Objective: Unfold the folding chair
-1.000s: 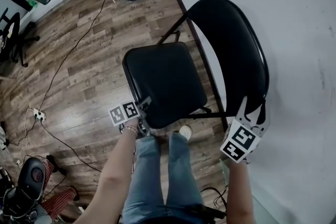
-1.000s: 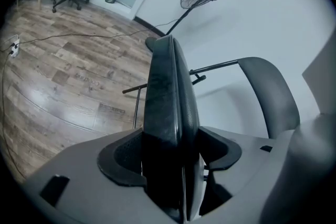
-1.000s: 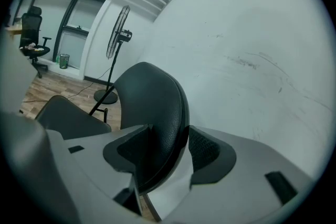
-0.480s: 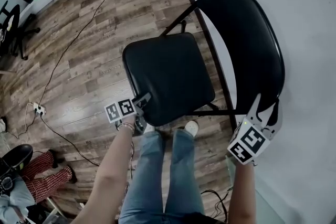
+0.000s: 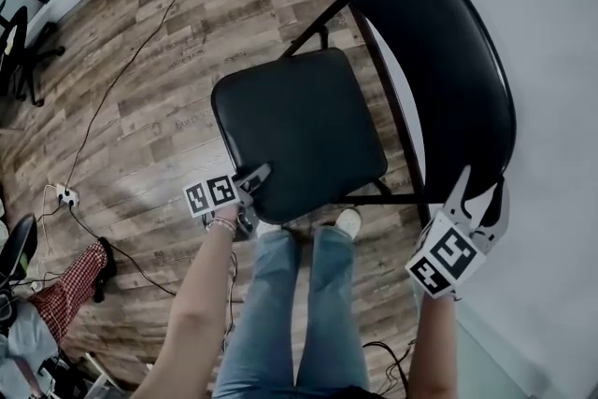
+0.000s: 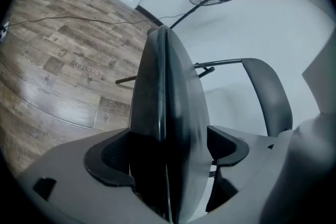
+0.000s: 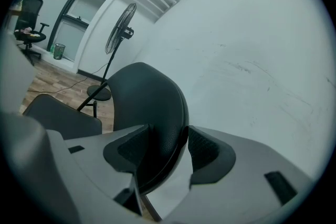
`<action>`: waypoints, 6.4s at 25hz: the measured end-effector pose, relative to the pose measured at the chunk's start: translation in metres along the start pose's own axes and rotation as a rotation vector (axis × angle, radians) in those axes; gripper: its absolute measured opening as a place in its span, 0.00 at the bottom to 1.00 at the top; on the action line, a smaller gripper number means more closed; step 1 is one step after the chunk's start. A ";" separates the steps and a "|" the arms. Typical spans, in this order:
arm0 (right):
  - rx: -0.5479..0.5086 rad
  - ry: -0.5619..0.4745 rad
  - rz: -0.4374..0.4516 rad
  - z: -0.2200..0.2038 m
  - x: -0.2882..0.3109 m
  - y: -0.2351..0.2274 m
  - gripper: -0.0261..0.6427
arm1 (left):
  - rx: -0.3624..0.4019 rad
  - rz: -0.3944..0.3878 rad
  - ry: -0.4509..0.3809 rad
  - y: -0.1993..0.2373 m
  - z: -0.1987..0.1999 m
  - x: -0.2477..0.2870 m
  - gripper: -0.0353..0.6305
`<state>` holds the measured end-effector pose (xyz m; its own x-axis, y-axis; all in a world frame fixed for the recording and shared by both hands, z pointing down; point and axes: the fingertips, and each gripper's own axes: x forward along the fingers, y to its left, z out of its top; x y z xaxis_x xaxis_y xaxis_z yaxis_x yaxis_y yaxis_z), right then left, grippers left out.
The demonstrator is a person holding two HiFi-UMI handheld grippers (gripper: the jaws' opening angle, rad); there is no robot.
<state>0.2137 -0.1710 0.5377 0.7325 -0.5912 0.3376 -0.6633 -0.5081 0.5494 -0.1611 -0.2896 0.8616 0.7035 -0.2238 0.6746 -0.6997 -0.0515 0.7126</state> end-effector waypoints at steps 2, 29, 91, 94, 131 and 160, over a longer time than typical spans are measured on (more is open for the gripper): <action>-0.003 0.019 -0.006 -0.002 -0.004 0.006 0.36 | -0.010 0.007 0.012 0.011 -0.001 0.002 0.69; -0.163 0.147 -0.198 -0.022 -0.004 0.047 0.32 | -0.081 0.064 0.068 0.086 -0.003 0.019 0.74; -0.323 0.293 0.067 -0.030 -0.037 0.070 0.32 | 0.253 0.365 -0.122 -0.072 0.036 -0.150 0.81; -0.312 0.307 0.115 -0.030 -0.038 0.069 0.31 | 0.268 0.351 -0.153 -0.091 0.041 -0.158 0.81; -0.204 0.316 0.639 -0.010 -0.069 0.059 0.30 | 0.538 0.403 -0.477 -0.233 0.010 -0.256 0.81; 0.179 -0.270 0.628 0.141 -0.270 -0.048 0.57 | 0.917 0.179 -0.785 -0.332 -0.003 -0.423 0.81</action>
<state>0.0264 -0.0753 0.3122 0.1548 -0.9293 0.3354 -0.9800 -0.1016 0.1709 -0.2263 -0.1752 0.3398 0.5438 -0.8090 0.2230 -0.8308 -0.5566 0.0068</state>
